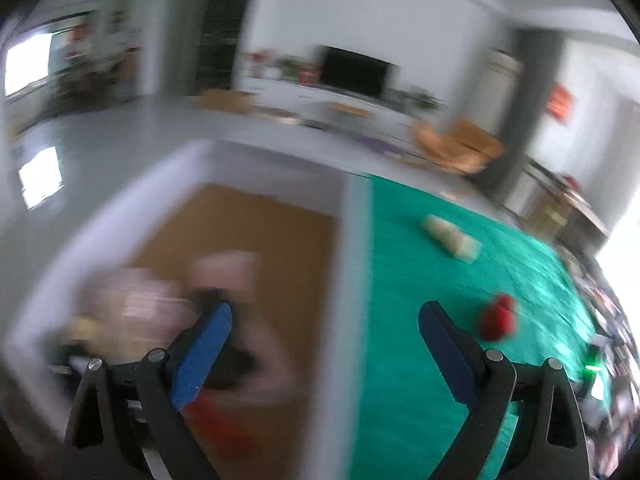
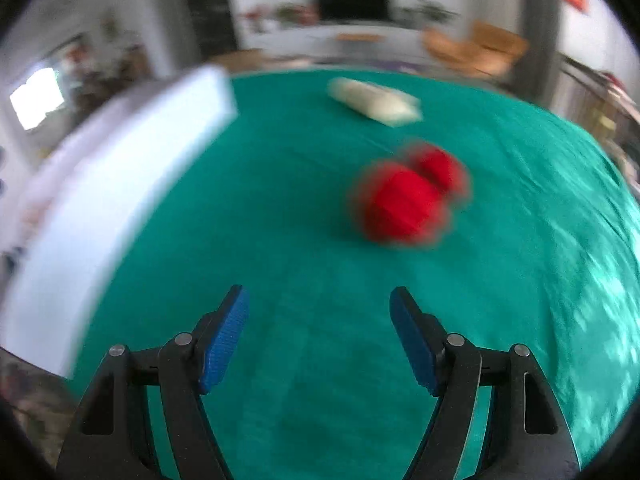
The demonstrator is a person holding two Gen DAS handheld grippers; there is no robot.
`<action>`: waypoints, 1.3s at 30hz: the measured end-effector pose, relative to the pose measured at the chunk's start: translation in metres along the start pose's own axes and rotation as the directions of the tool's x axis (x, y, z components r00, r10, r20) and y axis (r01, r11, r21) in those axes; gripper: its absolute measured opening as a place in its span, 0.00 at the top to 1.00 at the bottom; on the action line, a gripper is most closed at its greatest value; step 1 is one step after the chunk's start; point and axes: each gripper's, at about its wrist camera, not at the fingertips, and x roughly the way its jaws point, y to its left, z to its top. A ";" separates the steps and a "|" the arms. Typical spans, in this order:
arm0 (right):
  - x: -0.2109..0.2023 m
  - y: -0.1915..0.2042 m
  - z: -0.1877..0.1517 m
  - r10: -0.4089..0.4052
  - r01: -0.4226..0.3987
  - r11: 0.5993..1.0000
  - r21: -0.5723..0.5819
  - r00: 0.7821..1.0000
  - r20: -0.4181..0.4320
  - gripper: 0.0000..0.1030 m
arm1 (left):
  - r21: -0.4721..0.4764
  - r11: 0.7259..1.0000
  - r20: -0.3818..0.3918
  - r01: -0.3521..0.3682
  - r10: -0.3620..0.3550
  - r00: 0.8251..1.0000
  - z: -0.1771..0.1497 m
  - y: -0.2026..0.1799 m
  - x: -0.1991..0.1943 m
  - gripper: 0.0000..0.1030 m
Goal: Organize soft objects
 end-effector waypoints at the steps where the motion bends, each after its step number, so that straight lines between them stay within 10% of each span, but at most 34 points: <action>1: 0.000 -0.018 -0.011 -0.047 0.047 0.999 0.019 0.999 0.004 0.26 | 0.038 0.998 -0.026 0.052 -0.051 0.998 -0.007 -0.021 0.007 0.04; 5: -0.003 -0.059 -0.033 -0.207 0.205 0.977 0.064 0.978 0.033 0.26 | 0.177 0.963 -0.190 0.205 -0.171 0.967 -0.050 -0.102 0.060 0.01; 9: -0.002 -0.082 -0.039 -0.241 0.237 0.963 0.128 0.970 0.024 0.26 | 0.308 0.940 -0.284 0.148 -0.058 0.957 -0.082 -0.142 0.126 0.01; 21: 0.009 -0.079 -0.035 -0.231 0.227 0.957 0.182 0.973 0.002 0.21 | 0.234 0.971 -0.223 -0.040 0.094 0.970 -0.043 -0.110 0.225 0.01; 39: 0.009 -0.078 -0.035 -0.234 0.230 0.956 0.182 0.972 0.002 0.20 | 0.264 0.963 -0.232 -0.061 0.125 0.965 -0.052 -0.112 0.245 0.00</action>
